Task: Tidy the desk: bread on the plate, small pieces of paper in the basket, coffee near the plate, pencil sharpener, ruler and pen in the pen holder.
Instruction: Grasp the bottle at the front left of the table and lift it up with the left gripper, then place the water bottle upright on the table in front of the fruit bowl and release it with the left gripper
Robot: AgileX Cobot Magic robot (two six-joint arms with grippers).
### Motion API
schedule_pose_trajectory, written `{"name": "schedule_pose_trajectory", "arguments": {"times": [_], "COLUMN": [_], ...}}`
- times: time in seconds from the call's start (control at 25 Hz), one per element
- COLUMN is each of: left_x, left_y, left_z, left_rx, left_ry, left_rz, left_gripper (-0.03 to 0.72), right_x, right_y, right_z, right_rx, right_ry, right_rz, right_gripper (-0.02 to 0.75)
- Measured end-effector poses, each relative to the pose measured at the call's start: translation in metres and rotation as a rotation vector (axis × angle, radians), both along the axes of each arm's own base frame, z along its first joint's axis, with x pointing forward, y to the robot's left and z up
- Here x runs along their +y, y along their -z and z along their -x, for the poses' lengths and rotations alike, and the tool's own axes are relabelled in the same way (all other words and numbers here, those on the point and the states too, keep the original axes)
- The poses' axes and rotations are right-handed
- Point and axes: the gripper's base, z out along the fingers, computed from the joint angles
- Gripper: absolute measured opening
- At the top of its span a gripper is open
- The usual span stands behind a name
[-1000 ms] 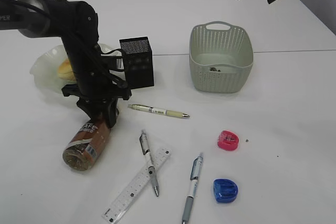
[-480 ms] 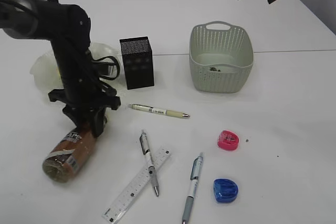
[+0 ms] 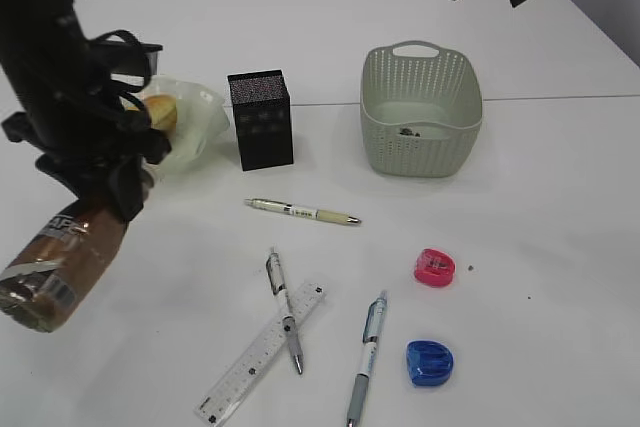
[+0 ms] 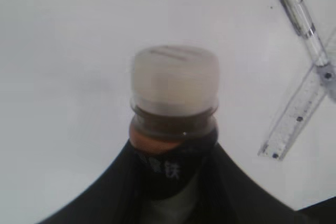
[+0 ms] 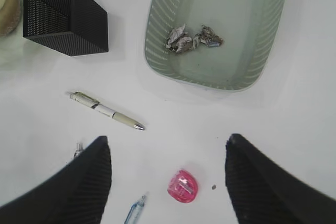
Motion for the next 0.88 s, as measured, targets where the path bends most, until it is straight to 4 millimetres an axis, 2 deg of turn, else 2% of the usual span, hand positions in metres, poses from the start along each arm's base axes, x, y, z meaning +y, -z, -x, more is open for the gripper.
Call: {"name": "schedule_pose_trajectory", "arguments": {"times": [0.08,0.2,0.32,0.44,0.56,0.68,0.88], "left_x": [0.007,0.018,0.027,0.039,0.048,0.053,0.054], "left_y": [-0.015,-0.037,-0.047,-0.043,-0.023,-0.004,0.013], "left_z": [0.018,0.042,0.063,0.079,0.091,0.097,0.095], "left_rx": [-0.054,-0.247,-0.45,-0.626,-0.757,-0.891,-1.122], "left_ry": [-0.001,-0.007,-0.016,-0.045,-0.072,-0.087,-0.083], "left_rz": [0.014,0.059,0.118,0.172,0.205,0.24,0.289], "left_gripper": [0.227,0.227,0.227,0.227,0.227,0.227,0.227], "right_x": [0.0,-0.001,-0.001,-0.001,-0.001,-0.001,-0.001], "right_y": [0.0,0.0,0.0,0.0,0.0,0.0,0.0], "right_z": [0.0,0.0,0.0,0.0,0.0,0.0,0.0], "right_rx": [-0.001,-0.002,-0.002,-0.002,-0.003,-0.003,-0.003], "right_ry": [0.001,0.002,0.002,0.001,0.002,0.002,-0.002], "right_rz": [0.004,0.007,0.007,0.008,0.011,0.012,0.019], "right_gripper": [0.497,0.497,0.497,0.497,0.497,0.497,0.496]}}
